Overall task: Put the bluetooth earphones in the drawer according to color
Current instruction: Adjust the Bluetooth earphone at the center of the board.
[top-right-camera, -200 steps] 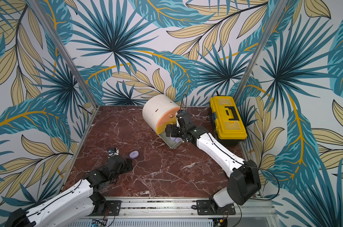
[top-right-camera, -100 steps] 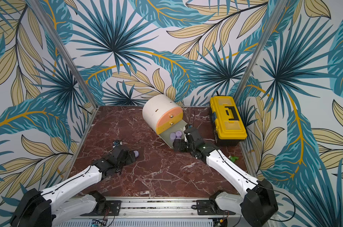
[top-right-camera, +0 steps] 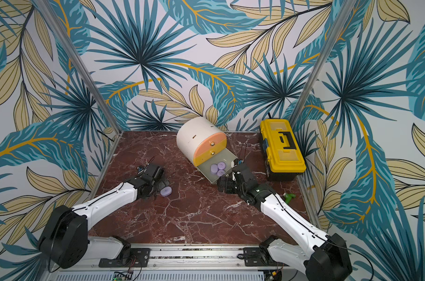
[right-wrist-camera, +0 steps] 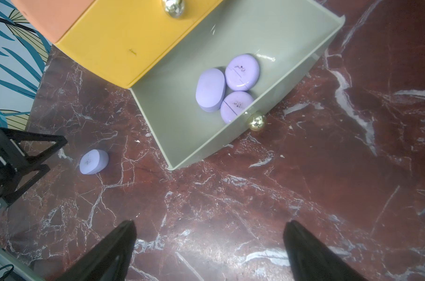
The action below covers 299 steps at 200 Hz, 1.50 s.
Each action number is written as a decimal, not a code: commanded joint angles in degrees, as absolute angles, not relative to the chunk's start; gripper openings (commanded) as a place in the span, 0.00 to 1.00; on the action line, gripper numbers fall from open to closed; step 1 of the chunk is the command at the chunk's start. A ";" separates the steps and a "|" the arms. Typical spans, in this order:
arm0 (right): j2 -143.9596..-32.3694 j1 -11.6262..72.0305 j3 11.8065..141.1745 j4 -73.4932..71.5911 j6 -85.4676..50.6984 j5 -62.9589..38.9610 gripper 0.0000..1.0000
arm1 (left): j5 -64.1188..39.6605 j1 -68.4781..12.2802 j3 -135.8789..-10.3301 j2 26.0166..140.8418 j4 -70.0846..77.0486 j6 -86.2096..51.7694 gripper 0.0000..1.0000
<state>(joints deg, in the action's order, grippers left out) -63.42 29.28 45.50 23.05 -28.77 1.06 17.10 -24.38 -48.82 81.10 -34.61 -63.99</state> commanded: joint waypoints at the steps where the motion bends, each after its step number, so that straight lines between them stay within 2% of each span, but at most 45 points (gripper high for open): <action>1: -62.05 29.19 43.26 21.93 -29.95 0.99 0.99 | 17.55 -23.45 -55.19 85.23 -43.69 -69.35 0.98; 42: -60.15 29.20 42.14 21.97 -30.19 0.50 0.99 | 17.27 -22.97 -58.99 92.20 -44.21 -70.71 0.98; 96: -58.26 29.23 41.83 23.02 -30.04 0.97 0.99 | 12.03 -22.89 -60.93 100.30 -43.46 -70.51 0.98; 160: -57.82 29.21 40.73 22.94 -30.25 1.09 0.99 | 10.35 -24.57 -56.14 98.46 -42.89 -72.34 0.96; 247: -57.26 29.20 40.25 22.68 -30.49 1.14 0.99 | 12.50 -29.08 -53.17 92.89 -44.60 -75.67 0.80; 299: -56.12 29.23 39.80 22.68 -30.50 1.41 0.99 | 12.69 -29.13 -53.06 94.34 -43.80 -75.41 0.66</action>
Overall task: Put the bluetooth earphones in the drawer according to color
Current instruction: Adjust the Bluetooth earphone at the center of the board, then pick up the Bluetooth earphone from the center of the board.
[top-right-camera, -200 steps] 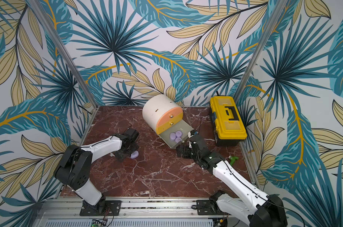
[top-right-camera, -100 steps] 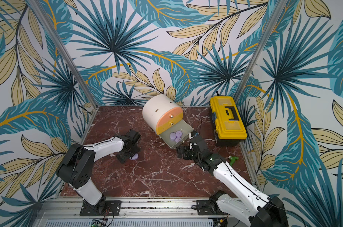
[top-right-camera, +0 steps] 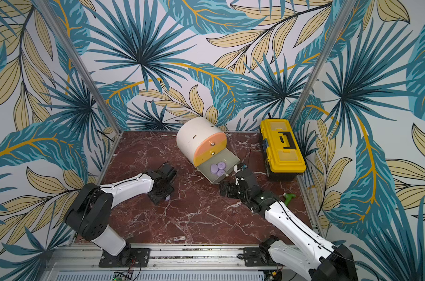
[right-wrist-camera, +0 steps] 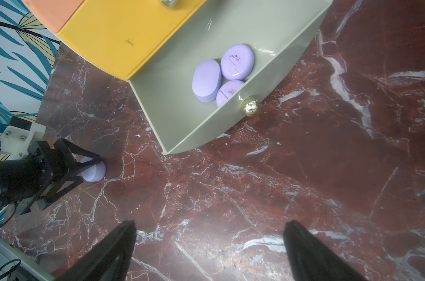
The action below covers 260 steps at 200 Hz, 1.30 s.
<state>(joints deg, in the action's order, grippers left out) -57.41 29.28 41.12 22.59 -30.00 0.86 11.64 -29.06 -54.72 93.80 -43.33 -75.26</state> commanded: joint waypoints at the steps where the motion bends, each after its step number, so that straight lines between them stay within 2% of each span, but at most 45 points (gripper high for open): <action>1: -56.10 29.20 39.81 22.68 -30.50 1.41 0.99 | 12.67 -29.11 -53.07 94.41 -43.79 -75.37 0.66; 25: -55.64 29.18 39.73 22.96 -30.50 1.51 0.99 | 12.75 -29.40 -53.52 95.42 -43.75 -75.06 0.63; 41: -55.37 29.24 39.58 22.94 -30.50 1.66 0.99 | 12.80 -29.62 -53.61 95.69 -43.41 -74.87 0.55; 63: -54.89 29.18 39.54 23.11 -30.52 1.84 0.99 | 12.04 -29.65 -54.23 96.01 -43.21 -73.72 0.52; 79: -54.50 29.18 39.51 23.29 -30.50 2.00 0.99 | 11.62 -30.06 -55.15 95.62 -43.18 -71.92 0.44; 112: -53.80 29.18 39.51 23.90 -30.23 2.86 0.99 | 12.45 -32.00 -57.76 93.67 -43.17 -68.05 0.37; 192: -45.00 29.18 38.67 30.11 -32.34 18.20 0.99 | 16.65 -43.78 -76.70 95.21 -44.81 -51.20 0.36; 260: -37.77 29.24 37.09 33.40 -32.44 22.33 0.99 | 16.66 -49.08 -91.43 101.57 -38.99 -34.37 0.36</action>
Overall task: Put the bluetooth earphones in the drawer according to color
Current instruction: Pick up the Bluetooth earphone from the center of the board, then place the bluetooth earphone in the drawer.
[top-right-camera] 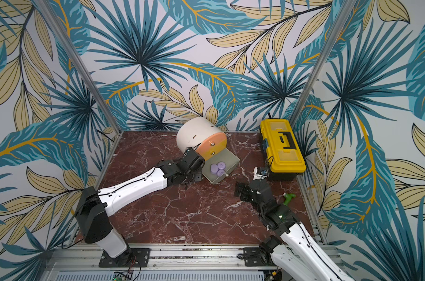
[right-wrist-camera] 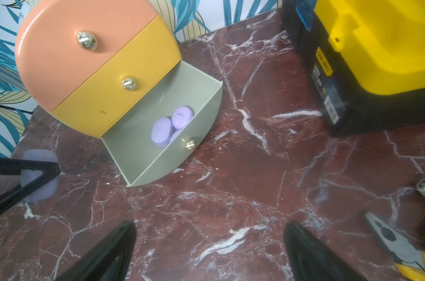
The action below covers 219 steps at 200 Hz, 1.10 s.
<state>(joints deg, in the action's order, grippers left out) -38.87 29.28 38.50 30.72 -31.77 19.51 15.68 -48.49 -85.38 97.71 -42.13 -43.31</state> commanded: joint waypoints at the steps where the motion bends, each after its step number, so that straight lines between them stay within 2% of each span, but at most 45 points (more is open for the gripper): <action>1: -37.74 29.21 37.04 33.40 -32.44 22.37 0.99 | 16.64 -49.11 -91.55 101.72 -38.88 -34.15 0.36; 81: -34.41 29.21 35.59 33.83 -32.87 22.17 0.99 | 15.03 -49.22 -106.91 117.45 -30.99 -18.42 0.34; 142: -35.32 29.21 35.57 33.71 -33.34 21.28 0.99 | 14.84 -49.14 -113.78 127.41 -20.75 -13.58 0.34; 192: -36.83 29.18 35.15 32.87 -33.64 20.48 0.99 | 16.19 -49.05 -121.94 136.29 -17.84 -11.76 0.34; 219: -36.87 29.18 35.33 32.87 -32.98 20.65 0.99 | 17.37 -48.90 -122.13 138.63 -17.80 -12.01 0.34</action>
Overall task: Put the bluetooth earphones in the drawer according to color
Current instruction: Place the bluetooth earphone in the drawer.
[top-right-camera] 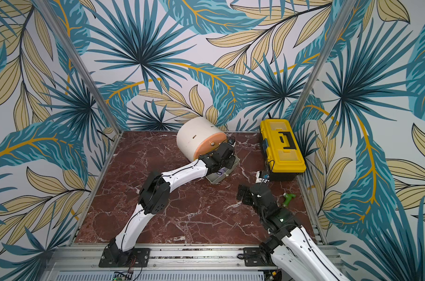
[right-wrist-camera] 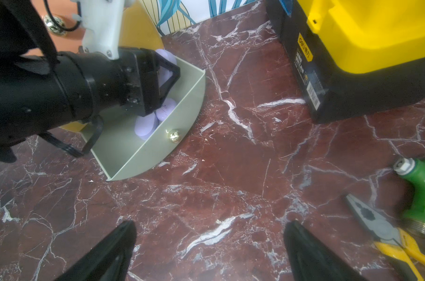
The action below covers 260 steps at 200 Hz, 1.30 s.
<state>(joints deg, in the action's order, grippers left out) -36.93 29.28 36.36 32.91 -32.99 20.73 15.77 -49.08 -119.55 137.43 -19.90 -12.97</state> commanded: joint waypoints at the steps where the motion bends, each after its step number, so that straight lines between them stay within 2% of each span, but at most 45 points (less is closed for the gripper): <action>1: -36.89 29.18 35.29 32.87 -32.97 20.65 0.99 | 17.48 -48.88 -122.11 138.62 -17.82 -12.03 0.34; 44: -37.87 29.25 35.68 32.78 -32.52 20.48 0.99 | 19.67 -48.05 -121.59 139.73 -18.96 -11.67 0.35; 113: -38.94 29.20 36.82 32.61 -32.04 18.75 0.99 | 12.37 -47.04 -123.04 135.86 -23.71 -15.48 0.70; 158: -39.69 29.22 37.33 32.56 -32.93 17.19 0.99 | 9.80 -48.42 -121.91 127.62 -27.19 -16.85 0.77; 194: -43.26 29.01 38.79 32.06 -33.64 15.26 0.99 | 9.37 -48.86 -118.98 119.15 -28.50 -16.87 0.78; 215: -45.45 28.24 39.44 31.00 -33.32 12.85 0.99 | 11.36 -48.81 -118.48 115.43 -30.40 -15.16 0.86; 231: -47.06 27.04 39.65 29.94 -32.98 10.31 0.99 | 14.16 -48.73 -118.54 113.49 -31.91 -12.88 0.99; 260: -50.43 24.03 40.59 28.59 -32.33 5.48 0.99 | 17.45 -47.12 -119.02 111.91 -34.28 -10.04 1.00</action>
<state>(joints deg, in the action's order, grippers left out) -48.53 26.11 39.09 30.72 -32.75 10.39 13.78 -48.66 -120.09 111.59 -29.32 -13.17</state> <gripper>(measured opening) 0.994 0.999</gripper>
